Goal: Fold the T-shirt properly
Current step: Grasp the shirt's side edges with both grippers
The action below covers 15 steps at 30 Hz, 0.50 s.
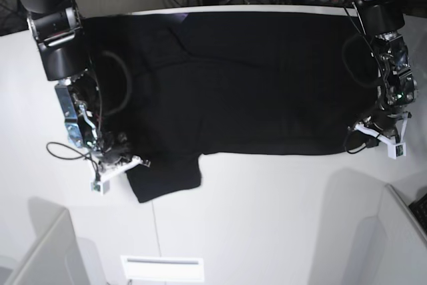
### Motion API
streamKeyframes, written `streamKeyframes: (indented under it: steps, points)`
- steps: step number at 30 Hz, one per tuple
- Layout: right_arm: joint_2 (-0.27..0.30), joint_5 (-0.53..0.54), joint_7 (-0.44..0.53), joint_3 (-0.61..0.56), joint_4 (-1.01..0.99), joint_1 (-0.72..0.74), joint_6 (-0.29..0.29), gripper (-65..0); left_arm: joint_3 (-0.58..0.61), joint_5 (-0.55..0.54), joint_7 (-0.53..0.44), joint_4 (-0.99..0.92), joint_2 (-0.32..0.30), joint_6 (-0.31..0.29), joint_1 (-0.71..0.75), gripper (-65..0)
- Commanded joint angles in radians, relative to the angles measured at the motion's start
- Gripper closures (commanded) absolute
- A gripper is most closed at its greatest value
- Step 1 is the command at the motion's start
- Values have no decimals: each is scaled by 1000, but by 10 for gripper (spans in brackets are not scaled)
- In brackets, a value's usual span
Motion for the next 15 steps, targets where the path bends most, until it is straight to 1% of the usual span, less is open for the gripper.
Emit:
streamKeyframes:
  steps: [1,5,7,10,12,13,15]
  points:
    - [3,1,16,20,31,16,6,0,-6,-7,-22,38,-18,-6,-9,0]
    - [3,1,15,91,85,-35,6,0,-8,-9,-22,111,-18,-6,26,0]
    - [3,1,7,106,105,-52,6,0,-8,-9,-22,139,-18,-6,40,0]
    - [3,1,-33,109,132,-62,6,0,-8,-11,-22,179,-16,-6,66,0]
    - [3,1,-36,130,155,-79,6,0,-8,-12,-22,202,-16,-6,80,0]
    - [3,1,-38,154,171,-93,6,0,-12,-24,-16,220,-14,-6,94,0]
    - [3,1,-38,184,201,-119,6,0,-58,-83,30,251,-14,-6,114,0]
